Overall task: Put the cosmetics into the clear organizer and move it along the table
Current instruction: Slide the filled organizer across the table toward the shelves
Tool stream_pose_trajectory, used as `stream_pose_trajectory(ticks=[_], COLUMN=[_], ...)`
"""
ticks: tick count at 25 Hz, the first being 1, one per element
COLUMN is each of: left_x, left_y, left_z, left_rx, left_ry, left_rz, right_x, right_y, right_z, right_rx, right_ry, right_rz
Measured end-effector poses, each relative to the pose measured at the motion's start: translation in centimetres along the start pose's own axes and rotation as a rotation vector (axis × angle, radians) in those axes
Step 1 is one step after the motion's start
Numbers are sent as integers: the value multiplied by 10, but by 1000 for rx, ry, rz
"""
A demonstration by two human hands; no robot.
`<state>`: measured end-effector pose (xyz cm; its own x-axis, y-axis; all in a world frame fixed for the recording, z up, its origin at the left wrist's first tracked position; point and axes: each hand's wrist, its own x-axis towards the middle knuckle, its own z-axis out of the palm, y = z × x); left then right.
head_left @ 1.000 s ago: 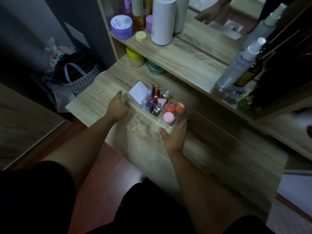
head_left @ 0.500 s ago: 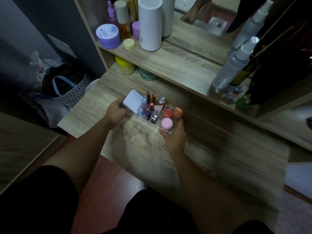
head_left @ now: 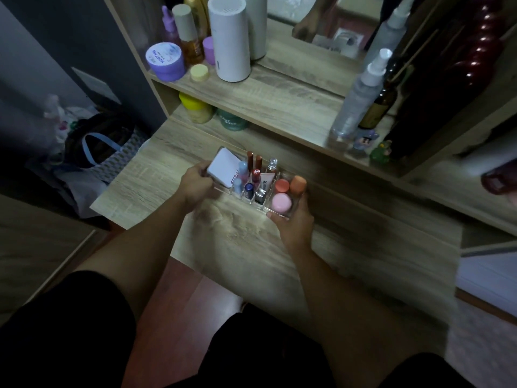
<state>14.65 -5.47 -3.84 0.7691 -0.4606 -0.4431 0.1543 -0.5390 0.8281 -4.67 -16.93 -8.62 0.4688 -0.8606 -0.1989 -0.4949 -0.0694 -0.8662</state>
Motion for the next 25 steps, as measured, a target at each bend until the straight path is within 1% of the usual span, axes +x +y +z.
stream_pose_trajectory(ticks=[3, 7, 9, 14, 19, 22, 25], left_x=[-16, -46, -58, -82, -93, -97, -101], left_y=[5, 13, 15, 16, 16, 15, 15], left_z=[19, 54, 72, 120, 162, 186, 206], left_rx=[3, 15, 22, 22, 74, 88, 78], left_ry=[-19, -39, -43, -90, -140, -157, -166], left_rz=[12, 27, 39, 70, 91, 108, 97], right_x=[-5, -11, -15, -23, -24, -23, -19], right_y=[10, 28, 37, 67, 97, 112, 124], right_z=[-24, -63, -83, -129, -169, -187, -202], right_rx=[23, 58, 38, -17, -84, -75, -132], right_ry=[34, 29, 24, 47, 53, 84, 97], right_rz=[-10, 16, 27, -29, -10, 14, 11])
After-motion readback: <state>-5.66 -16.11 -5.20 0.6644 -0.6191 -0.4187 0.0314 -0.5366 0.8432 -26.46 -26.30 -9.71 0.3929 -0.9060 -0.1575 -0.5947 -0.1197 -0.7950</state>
